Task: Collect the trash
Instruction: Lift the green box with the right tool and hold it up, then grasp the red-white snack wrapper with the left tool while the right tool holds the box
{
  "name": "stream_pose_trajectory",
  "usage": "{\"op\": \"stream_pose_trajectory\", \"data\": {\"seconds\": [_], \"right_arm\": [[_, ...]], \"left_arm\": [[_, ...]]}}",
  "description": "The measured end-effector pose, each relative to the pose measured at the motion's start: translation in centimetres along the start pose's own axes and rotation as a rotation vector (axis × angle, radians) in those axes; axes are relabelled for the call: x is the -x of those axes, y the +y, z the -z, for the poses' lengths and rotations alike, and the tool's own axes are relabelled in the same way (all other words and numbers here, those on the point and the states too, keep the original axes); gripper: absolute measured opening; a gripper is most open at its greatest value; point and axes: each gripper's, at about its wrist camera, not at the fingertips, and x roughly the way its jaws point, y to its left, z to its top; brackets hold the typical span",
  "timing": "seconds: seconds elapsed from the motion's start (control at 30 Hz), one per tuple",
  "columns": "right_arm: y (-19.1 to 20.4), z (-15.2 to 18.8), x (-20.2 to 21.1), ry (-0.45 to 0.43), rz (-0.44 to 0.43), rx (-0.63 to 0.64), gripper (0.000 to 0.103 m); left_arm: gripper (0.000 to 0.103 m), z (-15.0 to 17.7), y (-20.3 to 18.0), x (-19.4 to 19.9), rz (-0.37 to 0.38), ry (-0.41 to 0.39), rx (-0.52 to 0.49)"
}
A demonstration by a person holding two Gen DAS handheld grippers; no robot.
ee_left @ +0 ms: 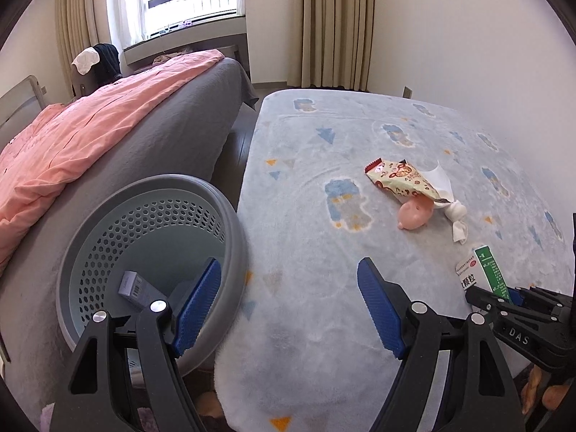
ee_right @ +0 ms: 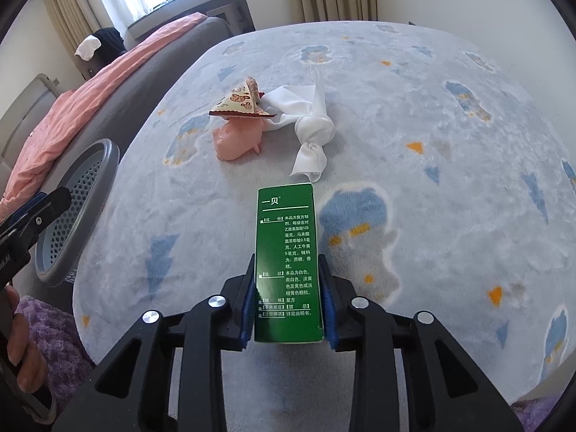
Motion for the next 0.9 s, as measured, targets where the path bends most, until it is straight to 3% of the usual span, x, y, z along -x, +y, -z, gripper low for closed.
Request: {"op": "stream_pose_trajectory", "data": {"seconds": [0.27,0.53,0.9], "right_arm": [[-2.3,-0.5,1.8,-0.05,-0.035,-0.072,0.029],[-4.2,-0.5,3.3,-0.094,-0.034,-0.104,0.029],[-5.9,-0.8,3.0,-0.087,-0.093,-0.148,0.029]], "left_arm": [[0.075,-0.7,-2.2,-0.9,0.049,0.044,0.002],[0.075,-5.3,-5.8,-3.0,0.092,0.064,0.018],[0.075,-10.0,-10.9,-8.8,0.118,0.195,-0.002]]}}
